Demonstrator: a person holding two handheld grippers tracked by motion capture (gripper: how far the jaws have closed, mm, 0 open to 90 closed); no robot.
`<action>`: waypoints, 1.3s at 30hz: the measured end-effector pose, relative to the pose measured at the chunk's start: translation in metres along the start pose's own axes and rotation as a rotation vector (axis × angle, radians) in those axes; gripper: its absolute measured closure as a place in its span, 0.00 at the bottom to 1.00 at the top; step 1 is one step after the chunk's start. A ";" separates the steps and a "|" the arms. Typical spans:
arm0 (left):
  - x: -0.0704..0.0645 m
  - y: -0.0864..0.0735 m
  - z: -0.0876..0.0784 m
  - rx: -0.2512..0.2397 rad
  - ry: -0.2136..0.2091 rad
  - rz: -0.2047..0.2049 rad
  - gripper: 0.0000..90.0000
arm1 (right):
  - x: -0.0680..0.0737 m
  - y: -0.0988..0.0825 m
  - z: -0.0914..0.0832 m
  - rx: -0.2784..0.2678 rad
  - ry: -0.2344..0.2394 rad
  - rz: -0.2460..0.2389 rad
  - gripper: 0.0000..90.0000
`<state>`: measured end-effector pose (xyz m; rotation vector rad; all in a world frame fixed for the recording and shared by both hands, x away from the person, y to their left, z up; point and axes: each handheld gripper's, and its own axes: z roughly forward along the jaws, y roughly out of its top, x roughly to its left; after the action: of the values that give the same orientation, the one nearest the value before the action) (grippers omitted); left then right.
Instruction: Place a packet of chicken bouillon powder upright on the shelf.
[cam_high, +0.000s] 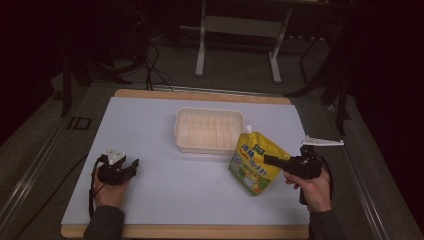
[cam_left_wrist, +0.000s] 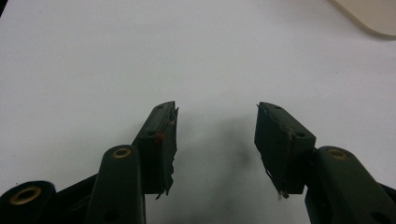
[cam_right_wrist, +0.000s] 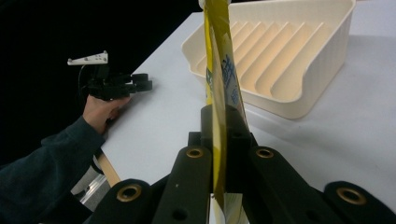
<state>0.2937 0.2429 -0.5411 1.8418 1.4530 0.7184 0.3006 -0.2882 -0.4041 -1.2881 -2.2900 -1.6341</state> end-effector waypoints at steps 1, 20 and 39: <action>0.000 0.000 0.000 0.000 0.000 0.000 0.53 | 0.000 0.000 0.000 0.000 0.000 0.000 1.00; 0.000 0.000 0.000 0.002 0.000 0.000 0.53 | 0.006 0.009 0.006 -0.049 0.021 0.019 1.00; 0.000 0.000 0.000 0.000 -0.002 -0.002 0.53 | 0.013 0.017 0.012 -0.136 0.027 0.045 1.00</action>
<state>0.2937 0.2431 -0.5410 1.8409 1.4534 0.7150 0.3080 -0.2698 -0.3903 -1.3245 -2.1518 -1.8085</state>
